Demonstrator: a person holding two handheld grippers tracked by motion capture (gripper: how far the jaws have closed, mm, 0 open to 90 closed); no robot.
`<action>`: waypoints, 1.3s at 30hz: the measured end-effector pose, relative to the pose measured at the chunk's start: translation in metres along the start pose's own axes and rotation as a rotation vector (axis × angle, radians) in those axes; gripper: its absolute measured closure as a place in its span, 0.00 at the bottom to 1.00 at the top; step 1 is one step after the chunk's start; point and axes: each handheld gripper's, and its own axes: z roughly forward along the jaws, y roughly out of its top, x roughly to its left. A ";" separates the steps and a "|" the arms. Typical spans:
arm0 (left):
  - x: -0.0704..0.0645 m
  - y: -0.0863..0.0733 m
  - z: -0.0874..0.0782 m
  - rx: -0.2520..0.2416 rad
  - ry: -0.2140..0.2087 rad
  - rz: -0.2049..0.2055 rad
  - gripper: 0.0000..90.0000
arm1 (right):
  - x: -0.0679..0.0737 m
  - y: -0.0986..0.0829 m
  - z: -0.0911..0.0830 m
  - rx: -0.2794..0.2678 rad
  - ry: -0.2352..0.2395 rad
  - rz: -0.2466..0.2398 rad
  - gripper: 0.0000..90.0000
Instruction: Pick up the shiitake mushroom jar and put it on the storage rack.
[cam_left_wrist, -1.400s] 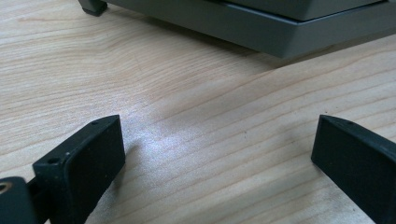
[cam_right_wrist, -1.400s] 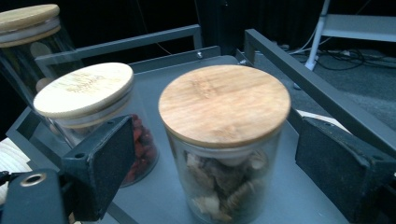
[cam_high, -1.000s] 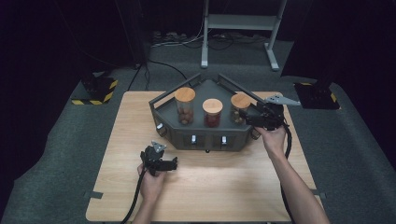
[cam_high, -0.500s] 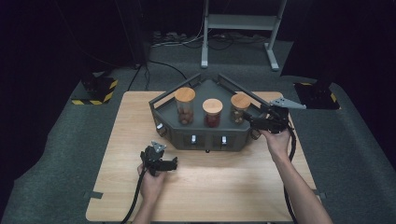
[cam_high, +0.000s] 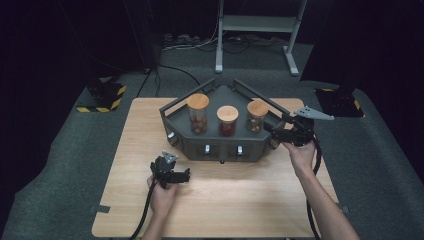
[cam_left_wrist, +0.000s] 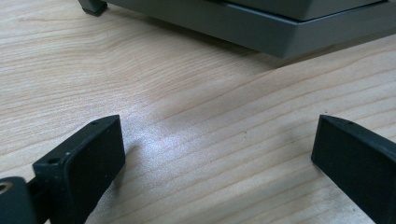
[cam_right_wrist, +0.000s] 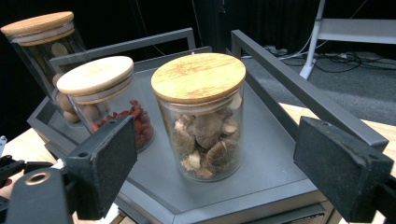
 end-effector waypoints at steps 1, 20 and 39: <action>0.000 0.000 0.000 0.000 0.000 0.000 0.03 | 0.000 0.000 -0.001 -0.001 0.002 0.001 0.15; 0.000 0.000 0.000 0.000 0.000 0.000 0.03 | -0.003 -0.007 -0.013 -0.008 0.002 0.018 0.15; 0.000 0.000 0.000 0.001 0.000 0.001 0.03 | -0.006 -0.022 -0.029 -0.018 0.015 0.037 0.15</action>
